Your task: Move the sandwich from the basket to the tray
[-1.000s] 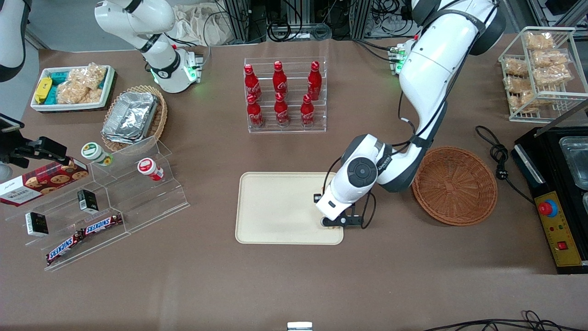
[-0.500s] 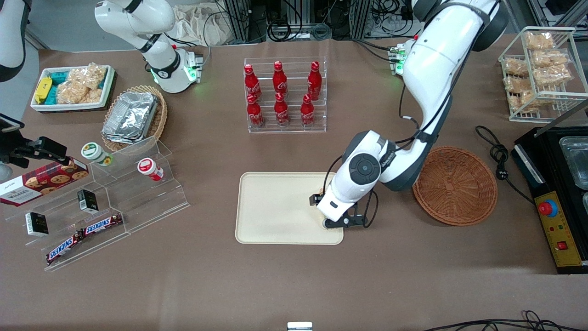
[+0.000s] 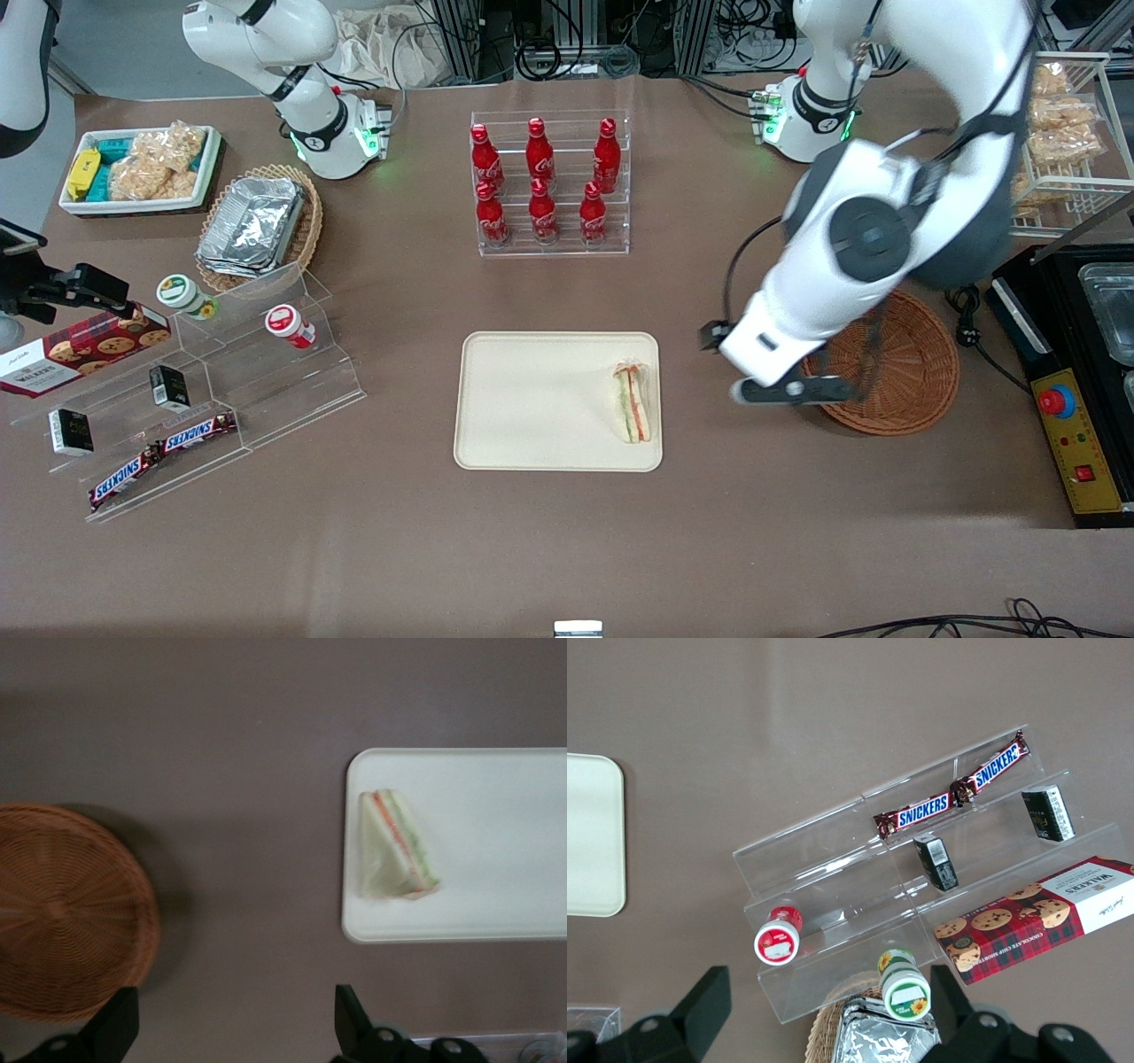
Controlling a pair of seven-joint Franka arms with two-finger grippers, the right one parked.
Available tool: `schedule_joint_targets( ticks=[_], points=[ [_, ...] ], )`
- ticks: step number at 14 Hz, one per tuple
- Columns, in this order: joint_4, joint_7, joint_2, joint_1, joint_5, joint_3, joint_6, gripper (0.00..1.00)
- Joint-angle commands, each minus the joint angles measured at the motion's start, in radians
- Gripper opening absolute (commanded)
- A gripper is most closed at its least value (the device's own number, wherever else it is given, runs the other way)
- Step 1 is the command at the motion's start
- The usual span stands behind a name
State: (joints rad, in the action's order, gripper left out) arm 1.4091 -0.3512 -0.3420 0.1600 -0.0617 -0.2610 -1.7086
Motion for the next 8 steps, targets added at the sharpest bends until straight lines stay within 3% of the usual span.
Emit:
schedule_joint_targets(
  ticks=[1, 8],
  points=[
    [0.047, 0.237, 0.116, -0.1, -0.003, -0.003, 0.092, 0.99],
    [-0.025, 0.314, 0.167, -0.282, -0.01, 0.017, 0.234, 0.99]
  ],
)
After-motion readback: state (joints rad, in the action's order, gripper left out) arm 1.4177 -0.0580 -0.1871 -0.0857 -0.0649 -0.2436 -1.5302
